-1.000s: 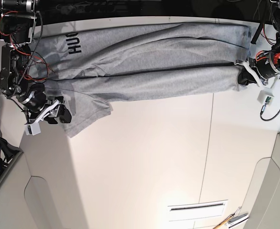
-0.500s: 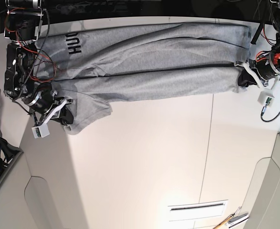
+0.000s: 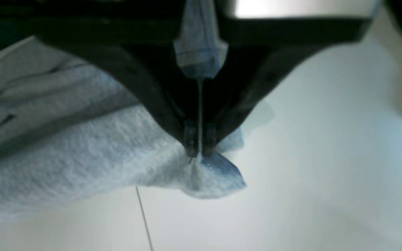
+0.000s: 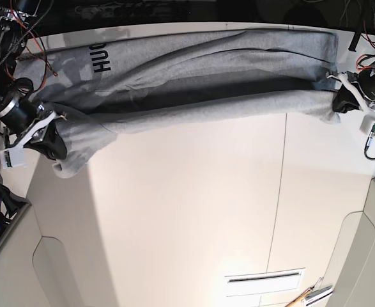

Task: Fold the T-shirt properly
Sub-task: 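Fold the grasped hem over toward the first fold with both grippers, then hold the folded strip and adjust its ends with both grippers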

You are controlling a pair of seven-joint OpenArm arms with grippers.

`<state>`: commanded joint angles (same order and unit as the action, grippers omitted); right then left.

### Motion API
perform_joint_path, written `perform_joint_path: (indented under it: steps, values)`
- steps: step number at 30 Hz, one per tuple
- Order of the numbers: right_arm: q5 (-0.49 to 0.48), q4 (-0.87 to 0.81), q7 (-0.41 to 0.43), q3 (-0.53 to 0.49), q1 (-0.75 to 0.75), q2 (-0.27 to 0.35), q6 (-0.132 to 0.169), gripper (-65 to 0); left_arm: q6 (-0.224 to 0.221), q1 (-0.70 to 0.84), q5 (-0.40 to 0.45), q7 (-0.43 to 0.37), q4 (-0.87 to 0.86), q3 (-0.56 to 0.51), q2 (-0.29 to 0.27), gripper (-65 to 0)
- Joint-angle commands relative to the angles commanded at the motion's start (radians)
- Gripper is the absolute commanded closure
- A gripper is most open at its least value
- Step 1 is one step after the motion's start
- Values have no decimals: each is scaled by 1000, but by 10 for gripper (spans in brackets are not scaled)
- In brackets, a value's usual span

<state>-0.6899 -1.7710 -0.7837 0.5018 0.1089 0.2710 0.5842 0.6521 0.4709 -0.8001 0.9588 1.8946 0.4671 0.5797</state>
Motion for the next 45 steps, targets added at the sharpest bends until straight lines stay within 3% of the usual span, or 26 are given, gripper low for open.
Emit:
perform_joint_path:
  steps: [7, 11, 15, 19, 23, 24, 26, 28, 30, 34, 39, 42, 45]
  values:
    - [-81, -43, -25, 54, 144, 0, 7, 0, -5, 29, -35, 26, 5, 0, 0, 0]
    - [-81, -43, -24, 55, 215, -2, 7, 0, -8, 32, -57, 81, 4, 0, -1, 0]
    - [-80, -43, -22, 55, 256, -3, 7, 0, -64, 32, -64, 113, 4, 0, -1, 0]
    - [-57, -33, -26, 55, 297, -6, 0, 0, -65, 51, -64, 123, 4, 0, -1, 0]
    - [-50, 0, -27, 55, 319, -6, -5, 0, -65, 78, -60, 121, 4, 0, -1, -51]
    - [-51, 5, -28, 55, 318, -6, -5, -50, -65, 78, -57, 122, 4, 0, -4, -51]
    - [-51, 6, -28, 55, 318, -6, -5, -211, -82, 78, -42, 118, 4, 0, -18, -87]
    - [-60, 5, -29, 55, 318, -5, -5, -280, -92, 78, -40, 115, 4, 0, -20, -176]
    - [-102, -2, -35, 61, 318, -6, -5, -280, -92, 78, -28, 114, 4, 0, -20, -232]
    - [-122, -54, -47, 101, 318, -8, -5, -280, -126, 78, -26, 115, 4, 0, -20, -233]
    - [-122, -114, -64, 163, 318, -8, -5, -280, -129, 78, -26, 114, 4, 25, -21, -236]
    - [-135, -139, -62, 193, 318, -8, -4, -280, -149, 78, -26, 84, 4, 84, -27, -243]
    - [-149, -160, -49, 197, 314, -9, -3, -277, -158, 78, -40, 55, 4, 194, -88, -243]
